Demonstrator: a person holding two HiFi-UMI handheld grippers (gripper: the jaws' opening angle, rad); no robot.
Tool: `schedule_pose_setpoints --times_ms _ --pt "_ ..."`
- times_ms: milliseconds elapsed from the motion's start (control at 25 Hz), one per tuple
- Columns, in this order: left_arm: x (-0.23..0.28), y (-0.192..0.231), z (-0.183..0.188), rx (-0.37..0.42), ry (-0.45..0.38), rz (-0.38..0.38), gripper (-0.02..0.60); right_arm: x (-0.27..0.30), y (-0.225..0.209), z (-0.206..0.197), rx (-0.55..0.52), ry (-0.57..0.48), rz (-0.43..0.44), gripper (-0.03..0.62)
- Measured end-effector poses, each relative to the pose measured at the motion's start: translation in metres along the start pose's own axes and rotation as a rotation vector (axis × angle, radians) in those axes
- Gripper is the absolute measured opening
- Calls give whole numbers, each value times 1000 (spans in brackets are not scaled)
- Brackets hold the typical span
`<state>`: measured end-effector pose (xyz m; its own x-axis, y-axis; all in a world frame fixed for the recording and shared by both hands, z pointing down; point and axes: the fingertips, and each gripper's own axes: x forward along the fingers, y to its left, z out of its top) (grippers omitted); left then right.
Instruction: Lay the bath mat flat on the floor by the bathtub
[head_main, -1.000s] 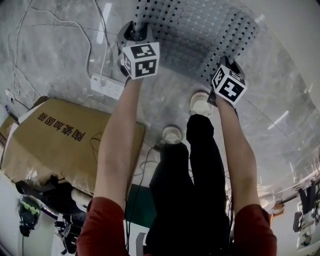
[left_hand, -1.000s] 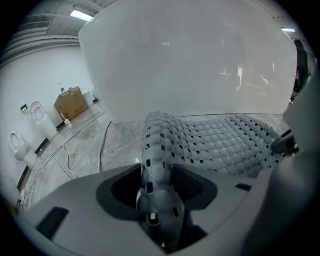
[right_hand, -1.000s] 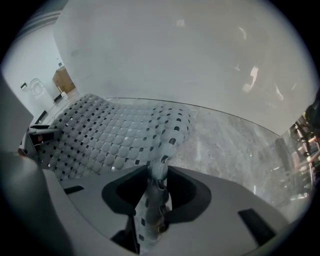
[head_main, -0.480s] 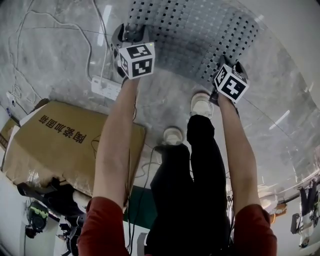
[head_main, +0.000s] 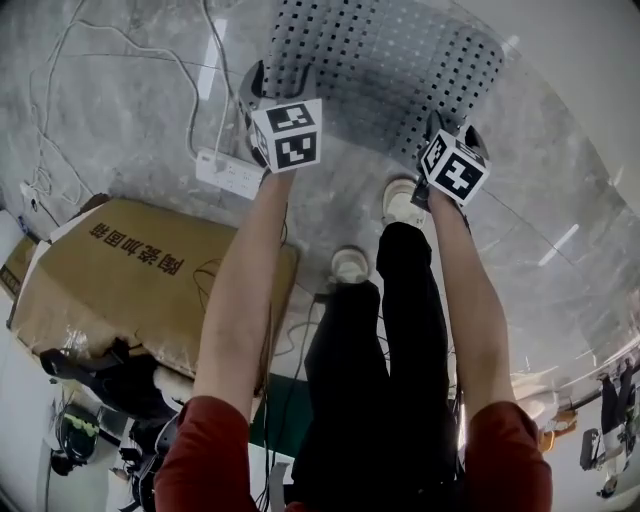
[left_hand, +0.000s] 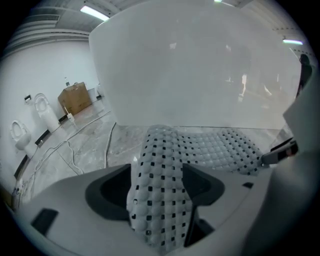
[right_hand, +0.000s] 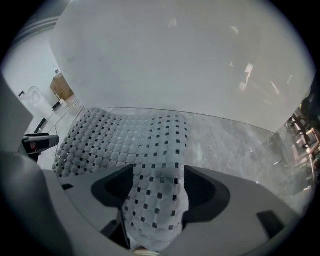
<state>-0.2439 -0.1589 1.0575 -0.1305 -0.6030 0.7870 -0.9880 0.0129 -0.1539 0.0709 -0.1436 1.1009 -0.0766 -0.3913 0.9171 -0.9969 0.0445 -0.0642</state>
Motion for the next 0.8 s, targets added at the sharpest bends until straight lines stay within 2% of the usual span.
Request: schedule_pose_setpoints --times_ms 400,800 --pt "-100 -31 55 -38 -25 -87 304 -103 15 38 9 -62 19 310" --pt "-244 -48 154 -20 -168 -154 304 -257 24 90 26 -190 41 310"
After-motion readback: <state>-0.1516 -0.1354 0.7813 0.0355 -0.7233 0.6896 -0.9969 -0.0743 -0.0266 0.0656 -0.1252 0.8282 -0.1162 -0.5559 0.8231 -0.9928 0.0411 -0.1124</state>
